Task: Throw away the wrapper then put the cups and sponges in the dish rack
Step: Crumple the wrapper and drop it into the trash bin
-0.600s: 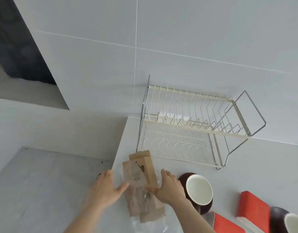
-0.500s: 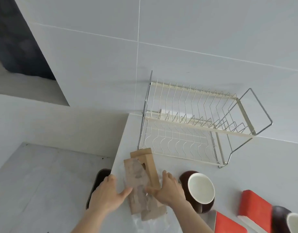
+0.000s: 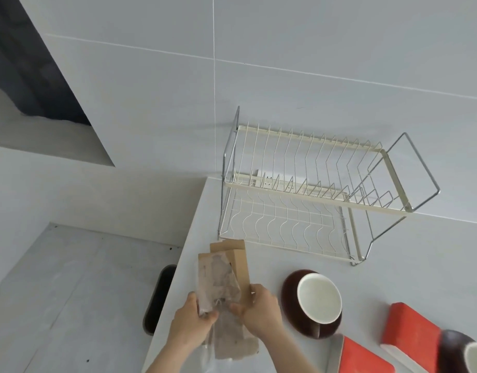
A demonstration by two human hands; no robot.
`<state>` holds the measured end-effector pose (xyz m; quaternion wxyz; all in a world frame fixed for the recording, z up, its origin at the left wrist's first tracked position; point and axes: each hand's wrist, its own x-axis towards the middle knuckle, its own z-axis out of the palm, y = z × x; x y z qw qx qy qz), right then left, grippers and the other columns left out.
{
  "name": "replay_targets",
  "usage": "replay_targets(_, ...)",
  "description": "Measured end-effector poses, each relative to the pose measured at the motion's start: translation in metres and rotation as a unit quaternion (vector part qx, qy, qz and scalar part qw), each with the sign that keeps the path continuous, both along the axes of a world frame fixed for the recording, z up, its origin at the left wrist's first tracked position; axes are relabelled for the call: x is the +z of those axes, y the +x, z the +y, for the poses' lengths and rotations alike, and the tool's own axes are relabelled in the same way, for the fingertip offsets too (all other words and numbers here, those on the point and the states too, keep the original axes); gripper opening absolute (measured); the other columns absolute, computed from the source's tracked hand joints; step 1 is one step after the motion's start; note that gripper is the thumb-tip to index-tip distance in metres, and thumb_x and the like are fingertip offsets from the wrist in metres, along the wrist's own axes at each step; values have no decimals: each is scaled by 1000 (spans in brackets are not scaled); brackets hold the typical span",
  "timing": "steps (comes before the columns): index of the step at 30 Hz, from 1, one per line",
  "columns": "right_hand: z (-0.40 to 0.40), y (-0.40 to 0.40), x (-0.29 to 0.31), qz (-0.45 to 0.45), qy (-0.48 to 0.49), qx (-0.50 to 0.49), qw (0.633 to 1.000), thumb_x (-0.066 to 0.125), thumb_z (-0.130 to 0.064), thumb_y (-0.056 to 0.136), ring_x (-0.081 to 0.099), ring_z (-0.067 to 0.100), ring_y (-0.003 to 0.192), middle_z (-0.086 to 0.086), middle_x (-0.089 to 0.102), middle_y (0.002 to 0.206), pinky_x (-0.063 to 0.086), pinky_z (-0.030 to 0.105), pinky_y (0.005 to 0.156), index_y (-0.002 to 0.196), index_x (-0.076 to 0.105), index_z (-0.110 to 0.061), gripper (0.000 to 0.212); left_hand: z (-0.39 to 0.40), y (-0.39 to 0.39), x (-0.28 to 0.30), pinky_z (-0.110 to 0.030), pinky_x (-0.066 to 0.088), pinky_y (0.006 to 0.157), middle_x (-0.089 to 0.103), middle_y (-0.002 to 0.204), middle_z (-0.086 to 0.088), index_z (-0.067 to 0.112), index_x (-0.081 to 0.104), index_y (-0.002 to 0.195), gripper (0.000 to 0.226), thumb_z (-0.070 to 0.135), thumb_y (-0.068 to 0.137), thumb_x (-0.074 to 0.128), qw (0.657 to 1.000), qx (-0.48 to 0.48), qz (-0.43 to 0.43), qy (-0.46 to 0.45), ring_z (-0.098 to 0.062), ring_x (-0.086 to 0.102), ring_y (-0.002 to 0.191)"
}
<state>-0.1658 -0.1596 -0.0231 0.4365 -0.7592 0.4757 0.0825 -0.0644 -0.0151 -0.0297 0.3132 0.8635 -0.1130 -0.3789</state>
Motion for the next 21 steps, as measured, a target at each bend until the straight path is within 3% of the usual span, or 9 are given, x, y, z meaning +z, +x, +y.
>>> replay_targets(4, -3, -6, 7, -53, 0, -5, 999, 83, -49, 65, 66, 11, 85, -9, 69, 96, 57, 32, 77, 115, 63, -23, 59, -2, -10, 11, -30, 37, 53, 50, 64, 8, 21, 45, 80, 28, 32, 80, 71, 997, 54, -32, -36, -11, 51, 56)
replay_targets(7, -5, -2, 15, -82, 5, 12, 997, 83, -48, 67, 66, 12, 84, -8, 69, 95, 56, 30, 75, 110, 63, -24, 53, 0, -14, 20, -34, 38, 55, 47, 62, 2, 14, 47, 82, 30, 30, 80, 72, 993, 86, -72, -46, -16, 49, 55)
replay_targets(9, -3, 3, 21, -110, 35, 30, 993, 81, -43, 70, 67, 12, 83, -7, 70, 94, 56, 28, 72, 111, 64, -22, 50, 7, -14, 25, -35, 44, 62, 57, 68, 4, 16, 51, 87, 26, 27, 79, 73, 989, 110, -88, -50, -16, 57, 63)
replay_targets(11, 4, 12, 27, -141, 84, 39, 986, 79, -38, 71, 69, 14, 83, -5, 70, 93, 60, 34, 75, 106, 66, -22, 41, 18, -12, 31, -34, 48, 68, 66, 82, 9, 23, 53, 97, 27, 27, 80, 74, 984, 139, -98, -51, -13, 63, 77)
replay_targets(13, 15, 23, 34, -167, 124, 43, 977, 77, -36, 70, 71, 17, 81, -5, 71, 90, 61, 41, 76, 97, 70, -25, 30, 32, -6, 36, -32, 48, 67, 65, 87, 15, 27, 50, 102, 34, 27, 80, 76, 978, 175, -104, -55, -9, 63, 80)
replay_targets(18, 43, 59, 42, -171, 137, 75, 973, 68, -26, 69, 70, 28, 82, 5, 71, 92, 60, 44, 76, 91, 74, -21, 24, 68, 22, 39, -34, 53, 60, 65, 85, 9, 23, 44, 98, 45, 24, 75, 82, 957, 259, -116, -60, -9, 64, 73)
replay_targets(21, 64, 88, 41, -160, 123, 78, 976, 69, -22, 68, 71, 25, 82, 1, 71, 92, 61, 43, 77, 96, 75, -22, 28, 89, 45, 36, -39, 55, 62, 65, 85, 5, 23, 45, 93, 43, 23, 73, 83, 948, 291, -115, -63, -13, 65, 73)
